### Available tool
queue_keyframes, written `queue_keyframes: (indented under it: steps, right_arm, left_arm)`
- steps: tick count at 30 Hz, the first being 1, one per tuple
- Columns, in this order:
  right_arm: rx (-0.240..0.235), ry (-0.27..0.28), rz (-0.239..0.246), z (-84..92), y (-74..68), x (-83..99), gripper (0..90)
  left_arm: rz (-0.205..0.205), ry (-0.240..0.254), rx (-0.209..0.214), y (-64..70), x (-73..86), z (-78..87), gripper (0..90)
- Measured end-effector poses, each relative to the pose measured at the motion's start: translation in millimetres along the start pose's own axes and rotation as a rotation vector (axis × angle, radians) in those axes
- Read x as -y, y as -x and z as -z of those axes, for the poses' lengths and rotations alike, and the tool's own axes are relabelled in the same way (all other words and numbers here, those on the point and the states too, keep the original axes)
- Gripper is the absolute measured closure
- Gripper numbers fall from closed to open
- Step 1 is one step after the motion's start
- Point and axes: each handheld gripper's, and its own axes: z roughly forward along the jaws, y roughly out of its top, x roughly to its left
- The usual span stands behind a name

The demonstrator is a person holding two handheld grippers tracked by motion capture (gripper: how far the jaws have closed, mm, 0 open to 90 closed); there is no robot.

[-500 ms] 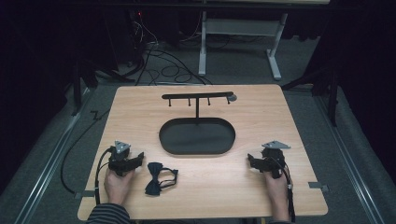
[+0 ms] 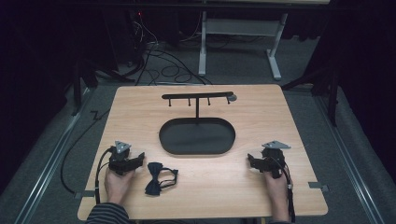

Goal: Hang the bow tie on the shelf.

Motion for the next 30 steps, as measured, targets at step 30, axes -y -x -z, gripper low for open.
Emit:
queue_keyframes:
  steps: [30]
  right_arm:
    - [-0.001,0.001,-0.002,0.0,0.1,0.1,21.0]
  left_arm:
    - [0.024,0.073,0.131,11.4,-13.9,40.7,48.6]
